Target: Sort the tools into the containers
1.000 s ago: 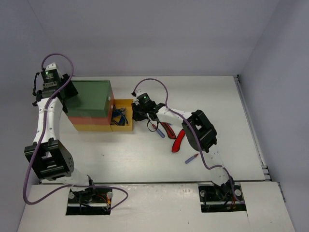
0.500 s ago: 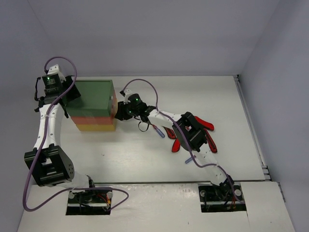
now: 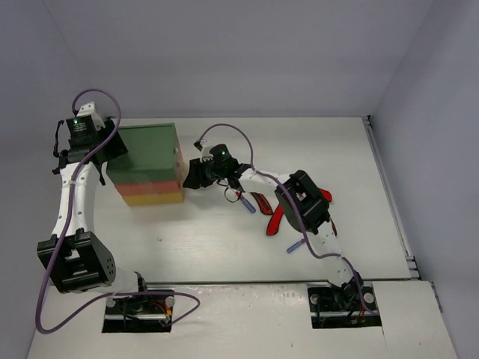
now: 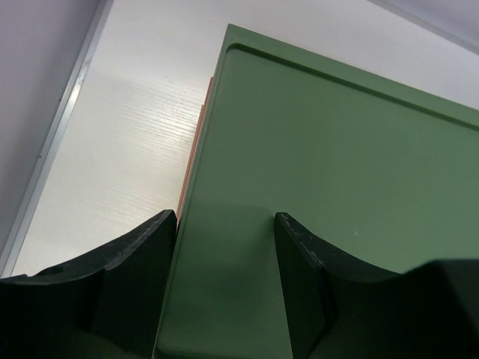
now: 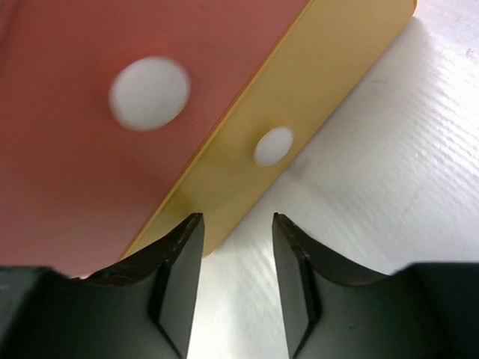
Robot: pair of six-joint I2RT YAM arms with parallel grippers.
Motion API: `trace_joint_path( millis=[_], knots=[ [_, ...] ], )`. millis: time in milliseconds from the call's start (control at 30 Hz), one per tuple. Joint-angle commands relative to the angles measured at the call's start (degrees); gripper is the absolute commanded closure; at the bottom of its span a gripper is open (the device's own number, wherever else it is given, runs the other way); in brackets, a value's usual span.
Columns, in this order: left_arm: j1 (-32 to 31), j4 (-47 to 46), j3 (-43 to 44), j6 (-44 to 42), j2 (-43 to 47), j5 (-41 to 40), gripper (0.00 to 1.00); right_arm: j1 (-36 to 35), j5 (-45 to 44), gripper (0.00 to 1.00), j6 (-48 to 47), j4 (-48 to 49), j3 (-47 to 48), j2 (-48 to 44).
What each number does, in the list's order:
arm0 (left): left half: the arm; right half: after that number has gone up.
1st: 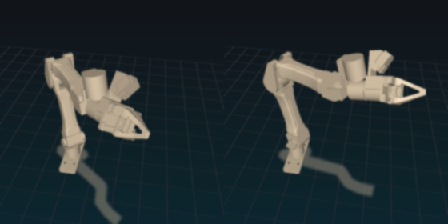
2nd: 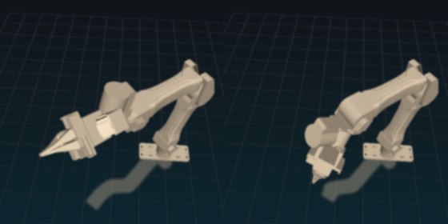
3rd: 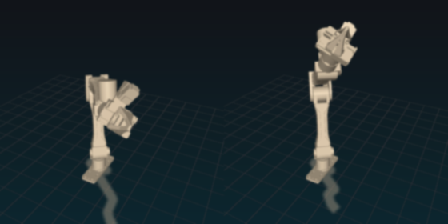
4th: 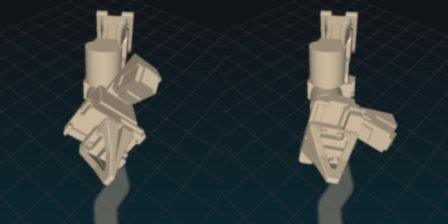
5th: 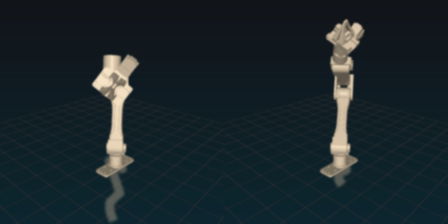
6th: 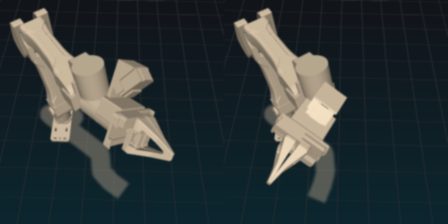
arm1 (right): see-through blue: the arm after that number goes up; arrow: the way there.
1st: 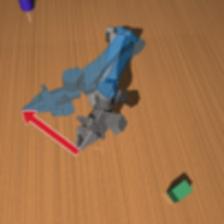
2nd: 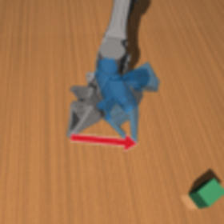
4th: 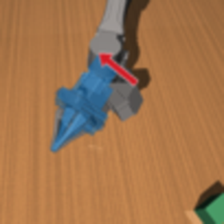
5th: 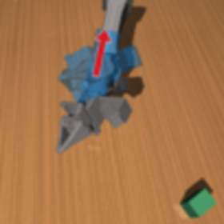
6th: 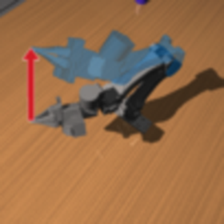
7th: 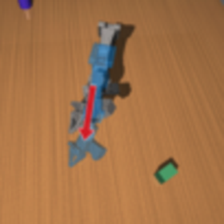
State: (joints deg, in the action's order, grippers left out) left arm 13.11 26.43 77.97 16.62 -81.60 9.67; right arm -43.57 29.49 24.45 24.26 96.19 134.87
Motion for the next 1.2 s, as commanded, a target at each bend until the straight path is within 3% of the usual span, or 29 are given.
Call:
trace_joint_path(
  millis=[0, 200, 733, 1167],
  knots=[
    [-1.5, 2.88, 3.53, -0.12, 1.56, 3.36, 0.49, 3.94, 8.49, 0.57, -1.17, 6.91, -1.09, -10.16],
    [-1.46, 1.03, 1.48, -1.94, 0.13, 2.28, 0.49, 6.88, 12.92, 0.47, -0.14, 7.25, 1.5, -8.53],
    [-1.33, -5.25, -3.44, -4.5, 0.57, 3.96, 0.49, 7.1, 25.45, 0.4, 7.64, 12.41, 14.81, 4.09],
    [-1.33, -5.92, -3.79, -5.7, -0.33, 4.9, 0.49, 6.22, 29.37, 0.44, 10.07, 17.92, 18.76, 8.12]
  ],
)
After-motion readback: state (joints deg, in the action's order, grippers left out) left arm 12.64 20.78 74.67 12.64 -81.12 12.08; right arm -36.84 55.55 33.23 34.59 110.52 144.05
